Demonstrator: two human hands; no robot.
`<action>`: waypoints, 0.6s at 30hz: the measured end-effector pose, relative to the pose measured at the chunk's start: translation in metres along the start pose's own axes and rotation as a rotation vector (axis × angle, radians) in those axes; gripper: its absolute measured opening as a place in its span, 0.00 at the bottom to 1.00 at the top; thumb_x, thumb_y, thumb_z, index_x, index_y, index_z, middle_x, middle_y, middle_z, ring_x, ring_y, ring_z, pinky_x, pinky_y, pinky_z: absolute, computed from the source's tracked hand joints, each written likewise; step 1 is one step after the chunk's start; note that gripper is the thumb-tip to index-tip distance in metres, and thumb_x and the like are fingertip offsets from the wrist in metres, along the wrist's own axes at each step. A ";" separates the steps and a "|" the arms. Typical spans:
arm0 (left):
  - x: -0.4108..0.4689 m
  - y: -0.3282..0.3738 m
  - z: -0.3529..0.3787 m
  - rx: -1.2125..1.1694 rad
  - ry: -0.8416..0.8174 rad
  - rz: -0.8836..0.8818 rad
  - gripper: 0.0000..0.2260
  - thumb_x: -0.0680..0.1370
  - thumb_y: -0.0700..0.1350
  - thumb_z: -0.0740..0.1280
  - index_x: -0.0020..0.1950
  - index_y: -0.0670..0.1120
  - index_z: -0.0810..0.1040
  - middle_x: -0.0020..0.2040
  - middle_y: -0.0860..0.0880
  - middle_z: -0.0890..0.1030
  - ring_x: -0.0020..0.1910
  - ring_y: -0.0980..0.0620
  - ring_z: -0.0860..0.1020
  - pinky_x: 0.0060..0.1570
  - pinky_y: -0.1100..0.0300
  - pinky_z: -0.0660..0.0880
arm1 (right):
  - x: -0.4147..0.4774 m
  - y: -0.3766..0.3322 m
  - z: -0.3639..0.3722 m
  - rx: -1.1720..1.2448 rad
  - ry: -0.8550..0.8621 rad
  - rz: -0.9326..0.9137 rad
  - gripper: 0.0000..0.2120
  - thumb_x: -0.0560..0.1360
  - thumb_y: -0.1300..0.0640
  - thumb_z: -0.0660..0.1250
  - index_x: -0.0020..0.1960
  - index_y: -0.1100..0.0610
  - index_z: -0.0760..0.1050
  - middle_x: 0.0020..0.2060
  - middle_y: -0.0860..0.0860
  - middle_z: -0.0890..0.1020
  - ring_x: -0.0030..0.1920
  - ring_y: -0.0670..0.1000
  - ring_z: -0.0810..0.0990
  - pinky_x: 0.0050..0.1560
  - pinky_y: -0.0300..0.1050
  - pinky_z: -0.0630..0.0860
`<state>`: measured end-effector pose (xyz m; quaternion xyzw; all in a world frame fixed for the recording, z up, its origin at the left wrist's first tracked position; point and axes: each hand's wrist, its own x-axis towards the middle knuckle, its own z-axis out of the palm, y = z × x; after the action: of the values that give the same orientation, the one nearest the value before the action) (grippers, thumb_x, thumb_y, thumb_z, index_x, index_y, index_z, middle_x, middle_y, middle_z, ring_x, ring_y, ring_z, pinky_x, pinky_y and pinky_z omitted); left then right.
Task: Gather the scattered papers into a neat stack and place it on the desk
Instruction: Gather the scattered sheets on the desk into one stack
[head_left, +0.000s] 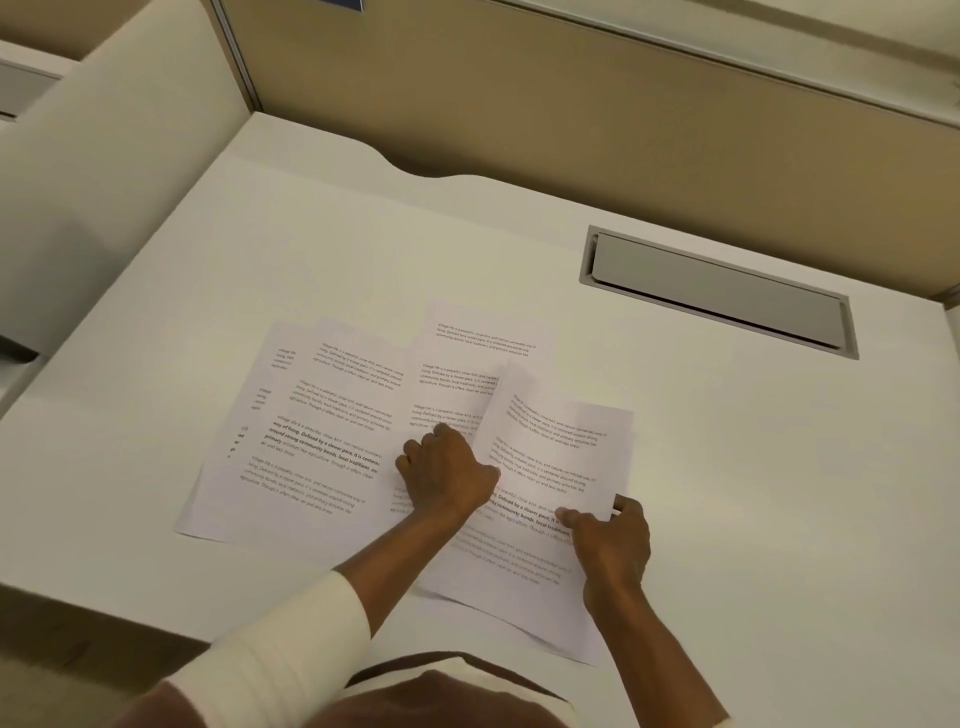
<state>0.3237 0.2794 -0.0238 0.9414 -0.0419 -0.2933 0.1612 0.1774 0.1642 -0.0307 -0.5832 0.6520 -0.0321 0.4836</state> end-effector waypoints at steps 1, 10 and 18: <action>0.000 0.000 -0.003 -0.054 -0.038 0.005 0.25 0.74 0.59 0.79 0.64 0.45 0.81 0.65 0.45 0.85 0.68 0.42 0.78 0.68 0.48 0.74 | 0.001 -0.001 0.001 0.018 0.002 0.004 0.34 0.70 0.58 0.83 0.72 0.54 0.72 0.65 0.57 0.82 0.61 0.63 0.84 0.65 0.66 0.82; -0.006 -0.011 -0.026 -0.489 -0.160 0.088 0.14 0.73 0.45 0.84 0.46 0.51 0.78 0.46 0.54 0.87 0.44 0.54 0.85 0.40 0.61 0.80 | 0.005 -0.009 0.010 0.000 0.012 -0.017 0.37 0.71 0.56 0.83 0.75 0.54 0.70 0.68 0.57 0.80 0.65 0.63 0.82 0.67 0.65 0.80; -0.002 -0.040 -0.048 -0.791 -0.395 0.203 0.17 0.78 0.32 0.75 0.63 0.48 0.83 0.53 0.49 0.92 0.52 0.47 0.91 0.54 0.46 0.88 | 0.009 -0.024 0.018 -0.039 0.025 -0.064 0.35 0.72 0.48 0.82 0.74 0.54 0.72 0.68 0.57 0.80 0.66 0.62 0.81 0.67 0.63 0.80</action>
<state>0.3489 0.3315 0.0015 0.7244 -0.0489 -0.4436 0.5254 0.2080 0.1586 -0.0308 -0.6126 0.6395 -0.0421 0.4625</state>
